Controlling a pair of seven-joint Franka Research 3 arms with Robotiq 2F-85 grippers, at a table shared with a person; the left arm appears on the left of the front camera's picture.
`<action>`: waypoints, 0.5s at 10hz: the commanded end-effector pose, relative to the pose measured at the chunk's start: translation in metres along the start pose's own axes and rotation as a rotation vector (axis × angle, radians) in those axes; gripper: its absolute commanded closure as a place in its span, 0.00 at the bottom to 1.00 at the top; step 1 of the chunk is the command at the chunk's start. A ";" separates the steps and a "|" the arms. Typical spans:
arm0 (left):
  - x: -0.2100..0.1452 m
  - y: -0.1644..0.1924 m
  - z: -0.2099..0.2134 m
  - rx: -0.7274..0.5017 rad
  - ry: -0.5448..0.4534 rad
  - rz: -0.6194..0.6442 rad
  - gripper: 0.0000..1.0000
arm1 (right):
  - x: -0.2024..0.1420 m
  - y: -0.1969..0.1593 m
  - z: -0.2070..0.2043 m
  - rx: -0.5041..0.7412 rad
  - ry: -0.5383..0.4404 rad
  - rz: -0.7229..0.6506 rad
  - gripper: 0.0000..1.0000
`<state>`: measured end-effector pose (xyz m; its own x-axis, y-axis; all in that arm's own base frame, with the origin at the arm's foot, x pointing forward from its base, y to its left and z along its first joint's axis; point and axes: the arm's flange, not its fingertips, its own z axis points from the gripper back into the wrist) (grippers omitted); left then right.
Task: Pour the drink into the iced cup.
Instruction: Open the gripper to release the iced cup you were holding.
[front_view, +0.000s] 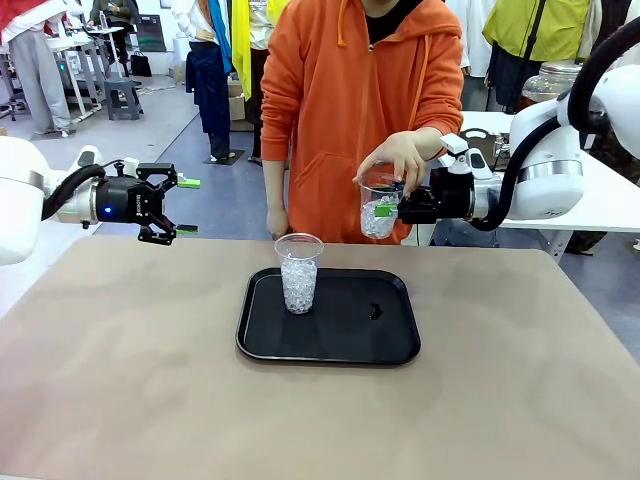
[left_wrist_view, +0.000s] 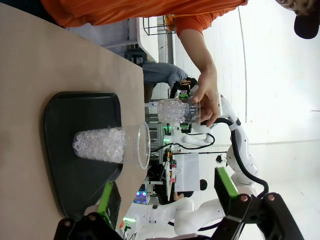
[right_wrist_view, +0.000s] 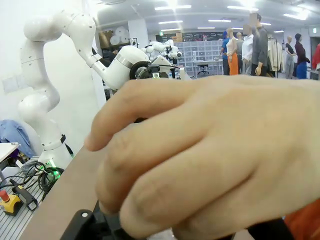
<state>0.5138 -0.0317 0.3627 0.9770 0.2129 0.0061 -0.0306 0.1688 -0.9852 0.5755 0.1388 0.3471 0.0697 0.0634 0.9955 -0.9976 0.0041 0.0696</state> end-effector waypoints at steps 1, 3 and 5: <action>0.000 -0.001 0.000 -0.004 -0.006 -0.010 0.00 | 0.004 0.002 -0.001 0.005 -0.005 0.019 0.20; 0.000 -0.001 0.000 -0.004 -0.006 -0.010 0.00 | 0.004 0.002 -0.001 0.005 -0.005 0.019 0.20; 0.000 -0.001 0.000 -0.004 -0.006 -0.010 0.00 | 0.004 0.002 -0.001 0.005 -0.005 0.019 0.20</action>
<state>0.5138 -0.0317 0.3627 0.9770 0.2129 0.0061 -0.0306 0.1687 -0.9852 0.5754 0.1389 0.3474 0.0693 0.0628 0.9956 -0.9976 0.0033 0.0693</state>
